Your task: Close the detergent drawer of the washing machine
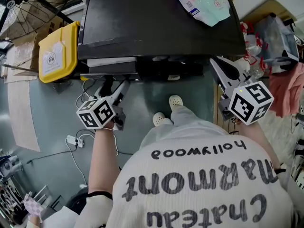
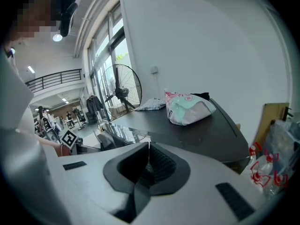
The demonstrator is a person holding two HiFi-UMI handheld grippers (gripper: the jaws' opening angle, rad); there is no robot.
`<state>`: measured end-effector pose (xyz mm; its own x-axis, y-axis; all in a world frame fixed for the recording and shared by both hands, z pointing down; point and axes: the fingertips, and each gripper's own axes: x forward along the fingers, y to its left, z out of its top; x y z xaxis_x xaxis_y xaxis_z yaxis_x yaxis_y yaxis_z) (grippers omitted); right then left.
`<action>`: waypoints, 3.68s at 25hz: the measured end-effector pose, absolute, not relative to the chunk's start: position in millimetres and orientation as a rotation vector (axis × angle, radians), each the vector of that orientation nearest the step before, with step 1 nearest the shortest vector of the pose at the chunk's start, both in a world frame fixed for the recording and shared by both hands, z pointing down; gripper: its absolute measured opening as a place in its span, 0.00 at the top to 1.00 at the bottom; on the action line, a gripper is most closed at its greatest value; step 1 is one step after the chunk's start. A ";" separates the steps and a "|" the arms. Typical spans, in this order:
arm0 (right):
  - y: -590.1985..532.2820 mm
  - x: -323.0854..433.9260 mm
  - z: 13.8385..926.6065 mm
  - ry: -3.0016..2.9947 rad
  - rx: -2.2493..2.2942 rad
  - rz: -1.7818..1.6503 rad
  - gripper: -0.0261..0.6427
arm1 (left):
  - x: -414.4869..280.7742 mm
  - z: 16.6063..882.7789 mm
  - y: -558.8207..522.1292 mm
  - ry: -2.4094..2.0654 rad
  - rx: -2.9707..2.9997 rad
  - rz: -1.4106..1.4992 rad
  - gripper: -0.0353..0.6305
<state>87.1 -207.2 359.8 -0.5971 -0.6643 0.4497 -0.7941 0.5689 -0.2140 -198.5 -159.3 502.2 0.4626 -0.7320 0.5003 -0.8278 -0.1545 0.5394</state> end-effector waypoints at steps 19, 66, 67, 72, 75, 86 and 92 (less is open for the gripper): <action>-208.8 85.8 361.2 -2.478 1.191 0.574 0.92 | -201.7 499.2 -171.6 -1.323 1.915 0.128 0.40; -230.3 95.1 368.5 -2.460 1.194 0.590 0.92 | -201.5 500.6 -196.7 -1.331 1.910 0.125 0.40; -229.7 93.9 369.1 -2.461 1.190 0.592 0.92 | -201.6 500.6 -196.7 -1.332 1.909 0.123 0.39; -229.0 89.6 367.7 -2.467 1.180 0.586 0.92 | -201.9 500.5 -197.4 -1.326 1.910 0.125 0.39; -228.5 89.5 364.9 -2.471 1.188 0.577 0.92 | -201.9 501.0 -197.0 -1.323 1.908 0.127 0.39; -207.7 76.7 358.7 -2.498 1.184 0.574 0.92 | -214.7 490.1 -186.4 -1.362 1.907 0.004 0.38; -180.4 48.5 368.4 -2.519 1.133 0.668 0.92 | -201.9 459.7 -160.4 -1.354 2.003 -0.088 0.60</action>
<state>48.5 -180.4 368.4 -0.6446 -0.6218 0.4448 -0.7605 0.5810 -0.2898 -201.9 -160.4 459.7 0.4496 -0.8349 0.3175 -0.7870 -0.2021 0.5829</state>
